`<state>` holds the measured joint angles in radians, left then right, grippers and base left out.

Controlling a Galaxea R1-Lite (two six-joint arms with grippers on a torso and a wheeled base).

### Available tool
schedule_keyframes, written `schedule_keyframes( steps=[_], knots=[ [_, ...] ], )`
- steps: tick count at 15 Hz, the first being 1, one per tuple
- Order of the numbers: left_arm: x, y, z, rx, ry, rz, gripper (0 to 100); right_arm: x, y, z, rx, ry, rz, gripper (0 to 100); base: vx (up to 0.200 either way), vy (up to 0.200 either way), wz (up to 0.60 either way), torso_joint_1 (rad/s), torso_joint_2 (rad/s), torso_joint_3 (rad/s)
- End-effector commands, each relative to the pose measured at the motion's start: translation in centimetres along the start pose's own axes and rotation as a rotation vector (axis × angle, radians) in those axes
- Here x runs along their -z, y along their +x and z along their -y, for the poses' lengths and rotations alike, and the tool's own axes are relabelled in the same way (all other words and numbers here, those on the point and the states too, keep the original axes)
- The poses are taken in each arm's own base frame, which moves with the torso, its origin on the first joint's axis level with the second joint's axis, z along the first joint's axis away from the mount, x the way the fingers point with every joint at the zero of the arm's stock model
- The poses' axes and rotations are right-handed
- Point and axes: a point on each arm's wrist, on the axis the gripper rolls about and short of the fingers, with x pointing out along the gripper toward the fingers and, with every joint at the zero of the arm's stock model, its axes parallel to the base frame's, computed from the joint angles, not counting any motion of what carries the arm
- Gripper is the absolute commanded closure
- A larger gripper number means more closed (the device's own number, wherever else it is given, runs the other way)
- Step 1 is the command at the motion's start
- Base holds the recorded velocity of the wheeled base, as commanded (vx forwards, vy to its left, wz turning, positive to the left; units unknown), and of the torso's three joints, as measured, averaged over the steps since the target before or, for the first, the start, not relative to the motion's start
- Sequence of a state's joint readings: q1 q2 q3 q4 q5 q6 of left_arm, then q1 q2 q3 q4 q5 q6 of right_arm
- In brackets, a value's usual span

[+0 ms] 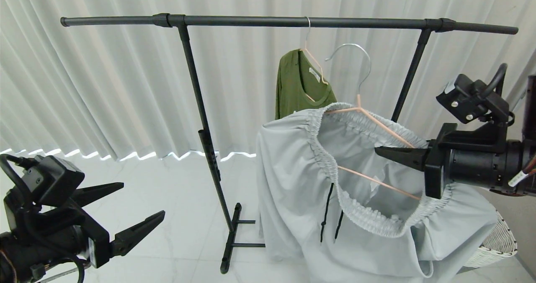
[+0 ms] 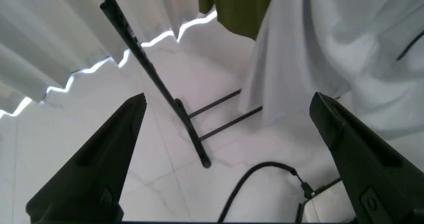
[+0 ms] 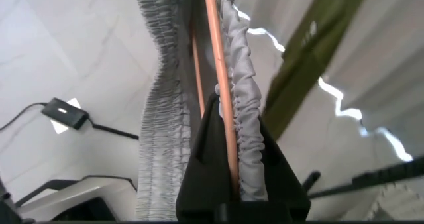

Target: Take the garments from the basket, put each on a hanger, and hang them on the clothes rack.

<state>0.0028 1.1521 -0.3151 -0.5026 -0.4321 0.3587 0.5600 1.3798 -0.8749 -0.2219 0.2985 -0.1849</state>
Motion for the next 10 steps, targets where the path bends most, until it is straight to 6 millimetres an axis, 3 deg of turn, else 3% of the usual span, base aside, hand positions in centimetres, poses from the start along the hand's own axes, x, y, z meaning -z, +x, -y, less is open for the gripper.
schedule_keyframes(
  steps=[1,10],
  knots=[
    [-0.1,-0.1,-0.1,-0.014,0.003,0.003,0,0.7,-0.9,1.1,0.061,0.024,-0.029,100,0.000,0.000,0.00,0.000,0.00,0.000],
    [0.4,0.6,-0.6,-0.120,-0.004,-0.075,0,3.1,-9.1,3.3,0.366,0.193,-0.216,100,0.000,0.000,0.00,0.000,0.00,0.000]
  ],
)
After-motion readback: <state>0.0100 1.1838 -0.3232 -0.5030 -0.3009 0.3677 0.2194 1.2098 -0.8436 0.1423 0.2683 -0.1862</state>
